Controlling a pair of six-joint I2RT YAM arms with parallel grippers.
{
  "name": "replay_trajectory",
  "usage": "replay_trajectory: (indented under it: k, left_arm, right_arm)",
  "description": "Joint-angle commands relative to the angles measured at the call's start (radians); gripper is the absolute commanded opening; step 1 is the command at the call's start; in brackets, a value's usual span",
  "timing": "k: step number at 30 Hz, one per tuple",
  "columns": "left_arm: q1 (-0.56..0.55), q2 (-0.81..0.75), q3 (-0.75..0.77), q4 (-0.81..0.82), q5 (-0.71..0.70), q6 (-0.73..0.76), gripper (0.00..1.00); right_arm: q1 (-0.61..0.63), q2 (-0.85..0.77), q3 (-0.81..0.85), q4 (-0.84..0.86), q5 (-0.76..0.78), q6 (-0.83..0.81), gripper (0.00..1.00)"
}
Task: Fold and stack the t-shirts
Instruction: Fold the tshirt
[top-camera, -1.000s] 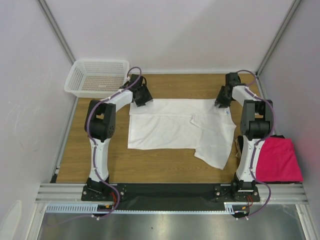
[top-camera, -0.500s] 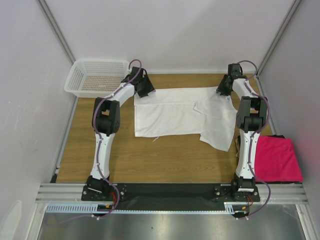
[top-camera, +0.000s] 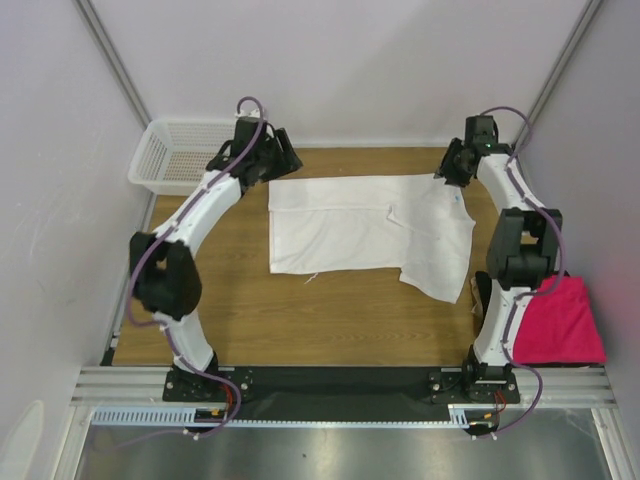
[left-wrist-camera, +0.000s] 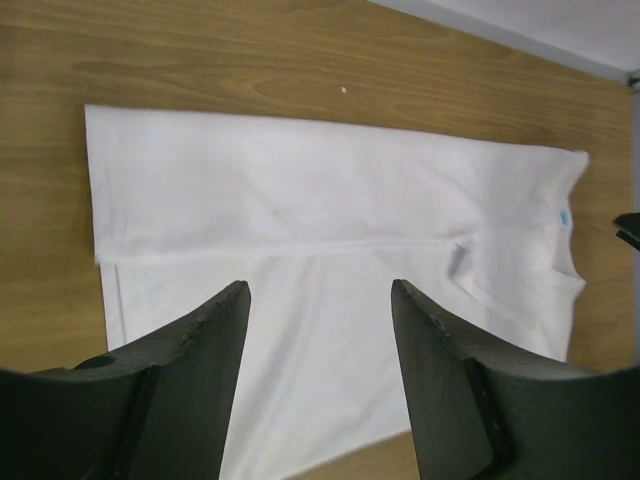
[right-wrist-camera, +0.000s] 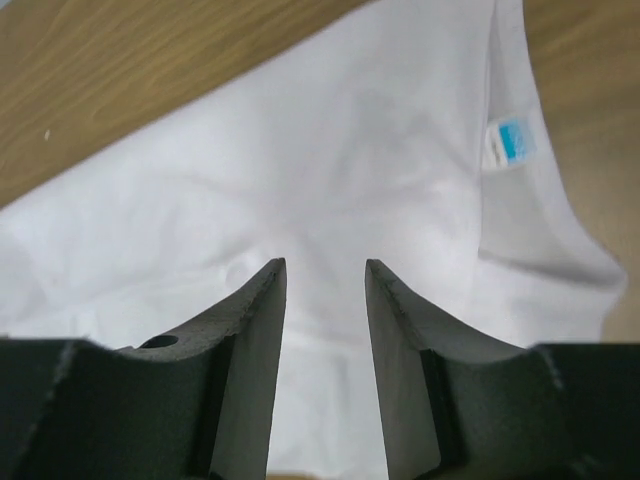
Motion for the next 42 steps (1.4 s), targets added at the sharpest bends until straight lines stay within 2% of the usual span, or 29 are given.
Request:
replay_trajectory:
  k: [1,3,6,9,14,21,30,42]
  left_arm:
    - [-0.019,-0.15,-0.24,-0.015,-0.047,-0.052,0.64]
    - [-0.019,-0.213,-0.38,0.034,-0.034,-0.081,0.63]
    - [-0.019,-0.249,-0.492,0.104,0.021,-0.119,0.6]
    - [-0.019,-0.249,-0.541,0.14,0.029,-0.133,0.59]
    - [-0.019,-0.188,-0.558,0.163,-0.015,-0.122,0.56]
    - [-0.002,-0.141,-0.58,0.2,-0.047,-0.102,0.53]
    - [0.036,-0.126,-0.604,0.236,-0.046,-0.079,0.52]
    - [0.071,-0.06,-0.578,0.259,-0.028,-0.063,0.49]
  right_arm:
    - [0.011,-0.184,-0.149,-0.012,0.036,0.013,0.43]
    - [0.01,-0.235,-0.276,-0.004,0.048,0.026,0.42]
    - [0.01,-0.305,-0.413,0.0,0.024,0.033,0.39]
    - [0.011,-0.346,-0.535,0.029,0.013,0.043,0.38]
    - [0.013,-0.357,-0.631,0.106,-0.01,0.066,0.37]
    - [0.077,-0.351,-0.622,0.131,-0.016,0.074,0.36]
    - [0.175,-0.269,-0.491,0.131,-0.032,0.082,0.37]
    - [0.209,-0.184,-0.468,0.126,-0.015,0.076,0.35]
